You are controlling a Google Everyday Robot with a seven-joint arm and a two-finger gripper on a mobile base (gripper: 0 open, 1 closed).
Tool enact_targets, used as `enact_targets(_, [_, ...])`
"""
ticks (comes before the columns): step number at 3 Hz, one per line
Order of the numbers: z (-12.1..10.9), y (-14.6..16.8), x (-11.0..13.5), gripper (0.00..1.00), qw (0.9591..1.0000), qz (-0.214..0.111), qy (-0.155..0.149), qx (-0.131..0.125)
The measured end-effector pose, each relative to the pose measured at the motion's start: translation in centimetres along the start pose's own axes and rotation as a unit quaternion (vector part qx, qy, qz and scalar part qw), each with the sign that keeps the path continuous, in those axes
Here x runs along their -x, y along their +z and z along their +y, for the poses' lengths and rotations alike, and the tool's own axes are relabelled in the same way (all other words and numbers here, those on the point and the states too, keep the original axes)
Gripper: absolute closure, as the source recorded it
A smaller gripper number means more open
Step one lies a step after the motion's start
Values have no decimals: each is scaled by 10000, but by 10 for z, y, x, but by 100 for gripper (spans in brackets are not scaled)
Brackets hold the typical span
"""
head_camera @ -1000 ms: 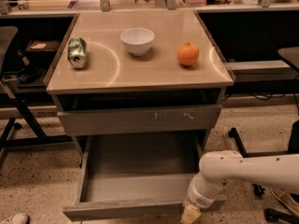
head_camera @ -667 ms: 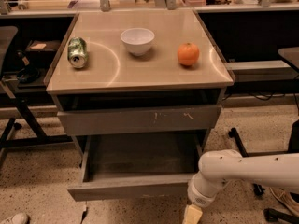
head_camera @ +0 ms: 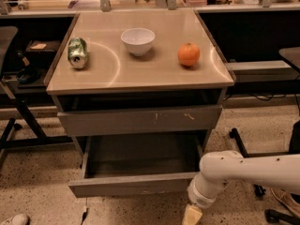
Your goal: Close middle drawer
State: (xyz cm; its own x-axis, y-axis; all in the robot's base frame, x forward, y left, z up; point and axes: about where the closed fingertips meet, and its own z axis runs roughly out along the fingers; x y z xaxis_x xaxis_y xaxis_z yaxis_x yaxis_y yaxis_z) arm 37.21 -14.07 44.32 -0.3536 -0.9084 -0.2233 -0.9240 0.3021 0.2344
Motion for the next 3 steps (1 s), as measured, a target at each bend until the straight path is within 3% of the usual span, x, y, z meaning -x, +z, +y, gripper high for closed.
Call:
enact_targets(2, [-10, 0, 1, 65, 10000, -1, -20, -73])
enact_targets(3, [-31, 0, 6, 88, 9998, 17, -73, -209])
